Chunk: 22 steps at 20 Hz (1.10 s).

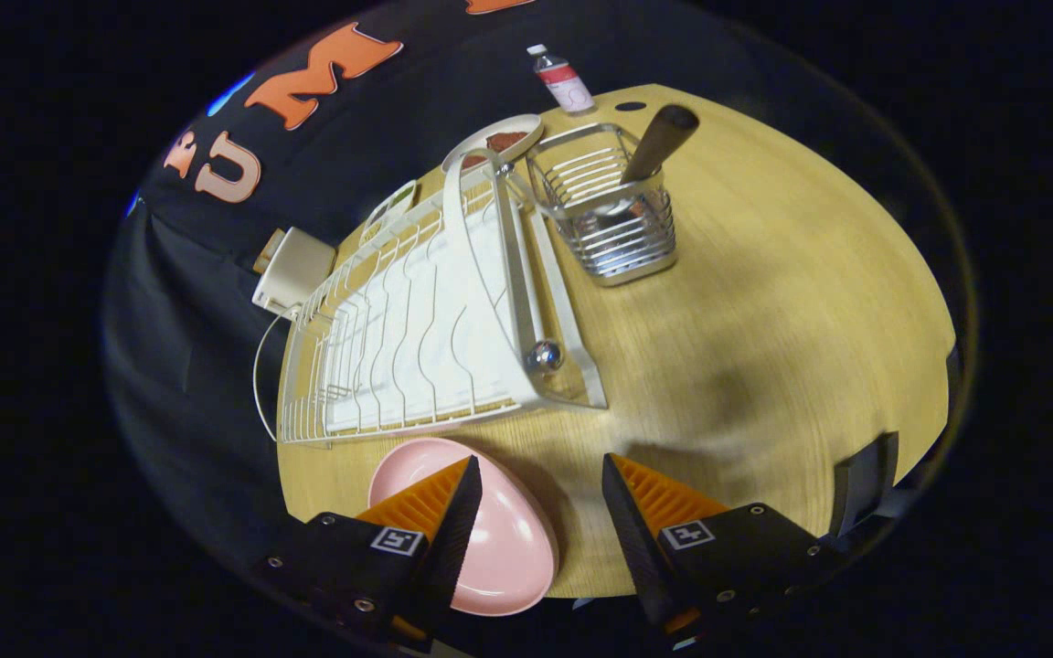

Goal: Take the plate from the dish rack, then take the spoon from the basket and place it into the plate.

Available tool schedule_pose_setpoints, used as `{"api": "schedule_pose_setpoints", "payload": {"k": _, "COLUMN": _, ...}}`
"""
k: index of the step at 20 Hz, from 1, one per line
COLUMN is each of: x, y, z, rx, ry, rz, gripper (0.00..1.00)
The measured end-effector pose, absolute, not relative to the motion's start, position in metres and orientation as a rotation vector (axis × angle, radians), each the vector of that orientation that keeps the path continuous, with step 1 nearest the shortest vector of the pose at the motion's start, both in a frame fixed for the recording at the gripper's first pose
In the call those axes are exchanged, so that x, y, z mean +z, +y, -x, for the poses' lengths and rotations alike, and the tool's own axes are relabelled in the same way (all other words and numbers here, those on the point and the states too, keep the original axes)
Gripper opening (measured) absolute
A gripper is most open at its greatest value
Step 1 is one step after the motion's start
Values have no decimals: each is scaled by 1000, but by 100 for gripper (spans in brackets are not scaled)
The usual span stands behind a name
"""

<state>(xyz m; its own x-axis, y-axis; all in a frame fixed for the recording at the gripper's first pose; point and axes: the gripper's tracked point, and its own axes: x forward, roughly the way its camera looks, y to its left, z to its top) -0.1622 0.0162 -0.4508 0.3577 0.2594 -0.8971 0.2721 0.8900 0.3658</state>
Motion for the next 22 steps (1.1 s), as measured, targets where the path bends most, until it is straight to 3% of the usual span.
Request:
{"api": "schedule_pose_setpoints", "payload": {"k": 5, "x": -426, "y": -29, "z": 127, "rx": -87, "ry": 1039, "rz": -416, "gripper": 97}}
{"api": "schedule_pose_setpoints", "payload": {"k": 12, "x": -408, "y": -63, "z": 74, "rx": -122, "ry": 807, "rz": -308, "gripper": 97}}
{"api": "schedule_pose_setpoints", "payload": {"k": 16, "x": -419, "y": -69, "z": 60, "rx": -101, "ry": 792, "rz": -236, "gripper": 84}}
{"api": "schedule_pose_setpoints", "payload": {"k": 22, "x": -423, "y": -72, "z": 41, "rx": -90, "ry": 744, "rz": -66, "gripper": 43}}
